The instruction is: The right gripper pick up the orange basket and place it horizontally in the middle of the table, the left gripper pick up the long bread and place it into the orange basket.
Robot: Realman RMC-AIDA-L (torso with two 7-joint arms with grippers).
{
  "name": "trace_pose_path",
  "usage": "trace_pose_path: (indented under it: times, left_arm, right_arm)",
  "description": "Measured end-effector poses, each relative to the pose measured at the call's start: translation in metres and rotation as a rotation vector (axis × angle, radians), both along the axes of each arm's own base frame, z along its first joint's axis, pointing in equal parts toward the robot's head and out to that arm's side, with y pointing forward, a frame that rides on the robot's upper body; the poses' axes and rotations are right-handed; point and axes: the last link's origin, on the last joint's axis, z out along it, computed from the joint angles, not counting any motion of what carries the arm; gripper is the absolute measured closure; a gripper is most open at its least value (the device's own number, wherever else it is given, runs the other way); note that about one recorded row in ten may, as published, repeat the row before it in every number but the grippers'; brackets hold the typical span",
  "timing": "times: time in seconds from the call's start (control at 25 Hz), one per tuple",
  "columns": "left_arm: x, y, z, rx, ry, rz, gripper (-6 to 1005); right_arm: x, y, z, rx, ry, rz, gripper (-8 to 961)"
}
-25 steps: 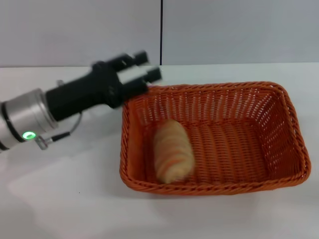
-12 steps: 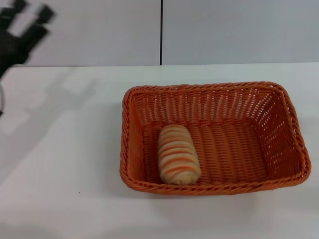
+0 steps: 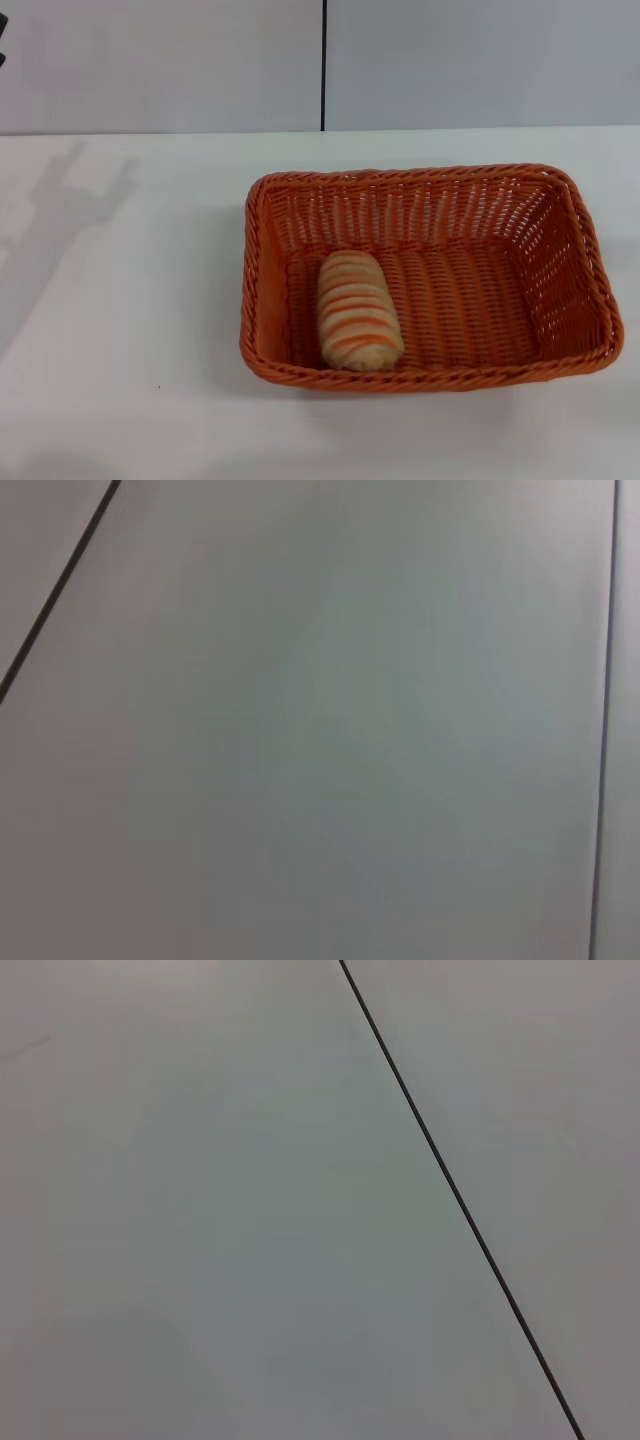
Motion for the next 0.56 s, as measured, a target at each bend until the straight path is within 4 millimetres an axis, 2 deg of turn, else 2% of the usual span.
trace_pose_path:
  times: [0.56]
  left_arm:
    - [-0.0023, -0.0058, -0.0018, -0.010, -0.002, 0.001, 155]
  right_arm:
    - [-0.0013, -0.0048, -0.0020, -0.001, 0.017, 0.016, 317]
